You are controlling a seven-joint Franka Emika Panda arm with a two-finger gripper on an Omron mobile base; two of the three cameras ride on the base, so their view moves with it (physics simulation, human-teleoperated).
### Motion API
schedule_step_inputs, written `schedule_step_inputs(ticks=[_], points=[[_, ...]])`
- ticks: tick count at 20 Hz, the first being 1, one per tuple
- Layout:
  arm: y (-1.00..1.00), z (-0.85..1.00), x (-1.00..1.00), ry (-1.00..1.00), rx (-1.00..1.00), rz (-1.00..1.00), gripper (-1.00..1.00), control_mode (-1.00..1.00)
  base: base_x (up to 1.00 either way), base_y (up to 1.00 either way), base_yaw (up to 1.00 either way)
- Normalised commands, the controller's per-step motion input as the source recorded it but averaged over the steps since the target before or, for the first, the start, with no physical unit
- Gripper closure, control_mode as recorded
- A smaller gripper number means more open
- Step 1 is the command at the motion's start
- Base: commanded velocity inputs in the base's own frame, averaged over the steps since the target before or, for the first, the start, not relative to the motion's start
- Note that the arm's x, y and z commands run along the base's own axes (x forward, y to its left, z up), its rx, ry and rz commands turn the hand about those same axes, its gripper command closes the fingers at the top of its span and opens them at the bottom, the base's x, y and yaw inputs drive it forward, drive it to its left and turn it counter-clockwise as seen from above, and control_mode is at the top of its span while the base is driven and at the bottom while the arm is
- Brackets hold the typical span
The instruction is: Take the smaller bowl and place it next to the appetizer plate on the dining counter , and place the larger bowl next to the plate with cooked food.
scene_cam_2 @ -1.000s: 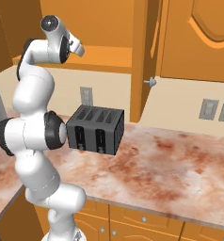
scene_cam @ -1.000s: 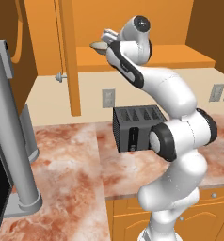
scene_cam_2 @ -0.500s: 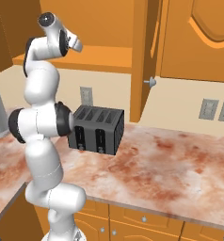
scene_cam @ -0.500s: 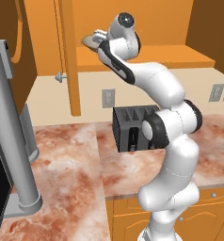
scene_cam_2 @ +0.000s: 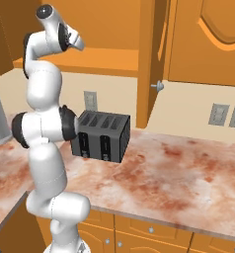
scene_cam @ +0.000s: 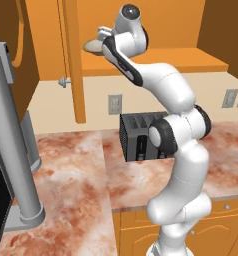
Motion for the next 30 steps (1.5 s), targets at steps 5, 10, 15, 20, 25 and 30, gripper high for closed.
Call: schedule_step_inputs(ticks=[5, 10, 15, 20, 25, 30], points=[[-0.26, -0.31, -0.68, -0.01, -0.01, -0.15, 1.00, -1.00, 0.00, 0.00, 0.00], [-0.58, -0.29, -0.99, -0.07, 0.00, -0.21, 1.00, -1.00, 0.00, 0.00, 0.00], [-0.84, 0.00, -1.00, -0.17, 0.06, -0.16, 1.00, -1.00, 0.00, 0.00, 0.00], [-0.76, 0.05, -1.00, -0.04, 0.20, 0.03, 1.00, -1.00, 0.00, 0.00, 0.00], [-0.18, 0.11, -1.00, 0.03, 0.05, 0.14, 1.00, -1.00, 0.00, 0.00, 0.00], [0.00, 0.07, -1.00, 0.00, 0.00, 0.15, 1.00, -1.00, 0.00, 0.00, 0.00]])
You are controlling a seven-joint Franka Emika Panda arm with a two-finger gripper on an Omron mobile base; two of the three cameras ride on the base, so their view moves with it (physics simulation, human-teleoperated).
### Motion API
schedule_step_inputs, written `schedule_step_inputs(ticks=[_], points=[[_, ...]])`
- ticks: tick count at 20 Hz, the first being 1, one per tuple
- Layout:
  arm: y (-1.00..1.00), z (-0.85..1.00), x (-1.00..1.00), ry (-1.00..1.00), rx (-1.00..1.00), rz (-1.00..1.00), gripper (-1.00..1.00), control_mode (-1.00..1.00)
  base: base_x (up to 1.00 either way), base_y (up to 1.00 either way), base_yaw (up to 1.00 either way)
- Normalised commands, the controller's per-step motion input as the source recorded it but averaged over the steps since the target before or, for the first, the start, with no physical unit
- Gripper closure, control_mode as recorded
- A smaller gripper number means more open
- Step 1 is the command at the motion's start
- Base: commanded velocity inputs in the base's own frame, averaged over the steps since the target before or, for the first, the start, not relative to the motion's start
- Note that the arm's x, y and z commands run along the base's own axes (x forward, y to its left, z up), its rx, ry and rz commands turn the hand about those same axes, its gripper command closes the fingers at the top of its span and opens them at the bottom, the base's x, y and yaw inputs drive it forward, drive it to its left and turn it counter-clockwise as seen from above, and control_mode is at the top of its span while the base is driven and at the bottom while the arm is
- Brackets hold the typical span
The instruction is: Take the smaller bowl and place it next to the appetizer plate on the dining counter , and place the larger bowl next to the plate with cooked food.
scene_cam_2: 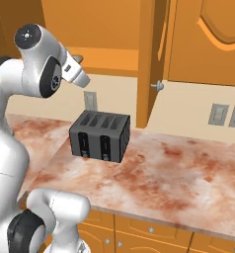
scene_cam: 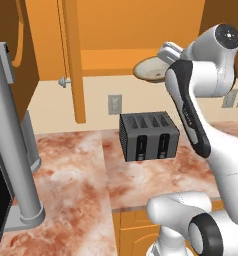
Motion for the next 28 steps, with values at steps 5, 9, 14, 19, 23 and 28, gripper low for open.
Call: schedule_step_inputs(ticks=[5, 9, 14, 19, 23, 28], points=[[-0.04, 0.00, -1.00, 0.00, 0.00, 0.09, 1.00, -1.00, 0.00, 0.00, 0.00], [0.00, 0.00, -1.00, 0.01, 0.00, 0.04, 1.00, -1.00, 0.00, 0.00, 0.00], [0.00, 0.00, -0.20, 0.01, 0.00, 0.01, 1.00, 1.00, -0.80, -0.02, 0.00], [0.00, 0.00, 0.00, 0.00, 0.00, 0.00, 1.00, 1.00, -1.00, -0.68, -0.03], [0.00, 0.00, 0.00, 0.00, 0.00, 0.00, 1.00, 1.00, -0.99, -0.94, -0.09], [0.00, 0.00, 0.00, 0.00, 0.00, 0.00, 1.00, 1.00, -0.94, -0.86, -0.08]])
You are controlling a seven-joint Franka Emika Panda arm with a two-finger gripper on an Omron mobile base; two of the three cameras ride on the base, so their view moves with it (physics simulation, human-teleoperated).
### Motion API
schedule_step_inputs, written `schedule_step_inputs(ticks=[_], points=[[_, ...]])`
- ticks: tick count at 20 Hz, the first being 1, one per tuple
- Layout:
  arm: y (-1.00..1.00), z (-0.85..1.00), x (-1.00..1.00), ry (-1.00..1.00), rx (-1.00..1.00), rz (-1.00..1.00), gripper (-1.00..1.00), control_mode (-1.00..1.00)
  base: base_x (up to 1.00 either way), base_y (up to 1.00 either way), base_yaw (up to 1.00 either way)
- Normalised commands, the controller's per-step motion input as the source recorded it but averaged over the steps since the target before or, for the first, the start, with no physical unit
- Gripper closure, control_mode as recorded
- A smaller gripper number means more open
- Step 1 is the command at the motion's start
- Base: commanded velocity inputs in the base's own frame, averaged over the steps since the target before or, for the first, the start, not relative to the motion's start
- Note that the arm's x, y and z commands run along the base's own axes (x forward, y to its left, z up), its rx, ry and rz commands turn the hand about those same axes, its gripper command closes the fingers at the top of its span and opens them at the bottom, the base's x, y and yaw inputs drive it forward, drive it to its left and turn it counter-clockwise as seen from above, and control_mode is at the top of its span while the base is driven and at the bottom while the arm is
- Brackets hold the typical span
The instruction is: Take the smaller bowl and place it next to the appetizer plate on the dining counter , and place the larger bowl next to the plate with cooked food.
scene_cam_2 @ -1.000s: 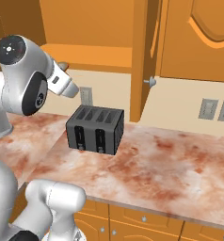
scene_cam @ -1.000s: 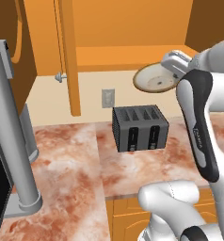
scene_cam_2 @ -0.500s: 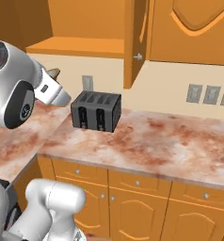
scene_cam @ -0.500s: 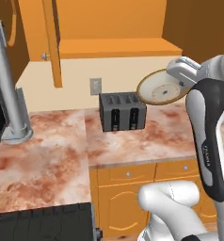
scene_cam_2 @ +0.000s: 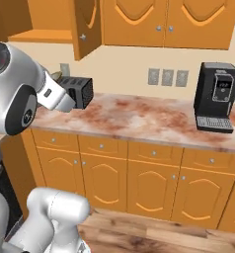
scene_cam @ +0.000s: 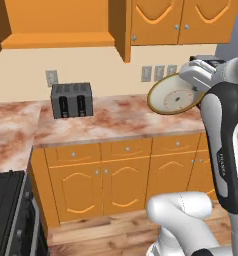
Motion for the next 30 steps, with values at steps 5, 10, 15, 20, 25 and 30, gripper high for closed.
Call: schedule_step_inputs(ticks=[5, 10, 15, 20, 25, 30], points=[[0.00, 0.00, 0.00, 0.00, 0.00, 0.00, 1.00, 1.00, -0.98, -0.62, -0.06], [0.00, 0.00, 0.00, 0.00, 0.00, 0.00, 1.00, 1.00, -1.00, -0.13, 0.00], [0.00, 0.00, 0.00, 0.00, 0.00, 0.00, 1.00, 1.00, -1.00, 0.00, 0.00], [0.00, 0.00, 0.00, 0.00, 0.00, 0.00, 1.00, 1.00, -1.00, -0.06, 0.00], [0.00, 0.00, 0.00, 0.00, 0.00, 0.00, 1.00, 1.00, -1.00, -0.11, 0.00], [0.00, 0.00, 0.00, 0.00, 0.00, 0.00, 1.00, 1.00, -1.00, -0.29, 0.00]])
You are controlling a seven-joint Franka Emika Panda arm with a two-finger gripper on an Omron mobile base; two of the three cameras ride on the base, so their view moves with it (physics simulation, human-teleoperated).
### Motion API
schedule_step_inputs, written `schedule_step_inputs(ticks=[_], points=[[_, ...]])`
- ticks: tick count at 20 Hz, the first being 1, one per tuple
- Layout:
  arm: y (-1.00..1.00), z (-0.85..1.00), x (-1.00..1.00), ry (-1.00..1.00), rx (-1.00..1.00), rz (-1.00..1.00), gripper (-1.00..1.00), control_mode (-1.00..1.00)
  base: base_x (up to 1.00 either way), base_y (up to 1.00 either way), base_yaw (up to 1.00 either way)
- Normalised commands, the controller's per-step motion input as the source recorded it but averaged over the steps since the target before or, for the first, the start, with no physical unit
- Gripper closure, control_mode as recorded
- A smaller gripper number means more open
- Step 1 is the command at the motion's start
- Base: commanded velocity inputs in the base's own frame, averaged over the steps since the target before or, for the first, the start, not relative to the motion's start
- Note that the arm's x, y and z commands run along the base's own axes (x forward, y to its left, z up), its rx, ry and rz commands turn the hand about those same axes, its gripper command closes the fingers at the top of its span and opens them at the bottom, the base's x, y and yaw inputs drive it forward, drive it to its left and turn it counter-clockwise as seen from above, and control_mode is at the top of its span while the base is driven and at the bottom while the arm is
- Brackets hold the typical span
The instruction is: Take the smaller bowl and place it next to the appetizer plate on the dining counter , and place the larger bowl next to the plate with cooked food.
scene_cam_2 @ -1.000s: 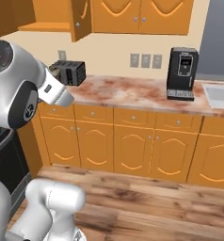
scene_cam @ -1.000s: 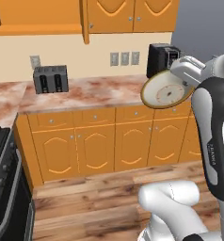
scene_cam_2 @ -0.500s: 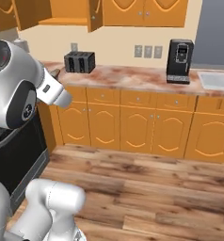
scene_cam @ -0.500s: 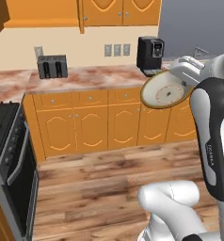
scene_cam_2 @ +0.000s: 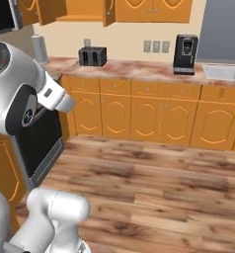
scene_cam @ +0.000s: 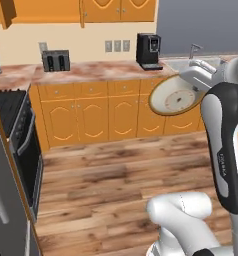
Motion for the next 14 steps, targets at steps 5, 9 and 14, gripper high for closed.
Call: schedule_step_inputs(ticks=[5, 9, 14], points=[[0.00, 0.00, 0.00, 0.00, 0.00, 0.00, 1.00, 1.00, -1.00, -0.61, 0.00], [0.00, 0.00, 0.00, 0.00, 0.00, 0.00, 1.00, 1.00, -1.00, -0.57, 0.00], [0.00, 0.00, 0.00, 0.00, 0.00, 0.00, 1.00, 1.00, -1.00, -0.36, 0.00]])
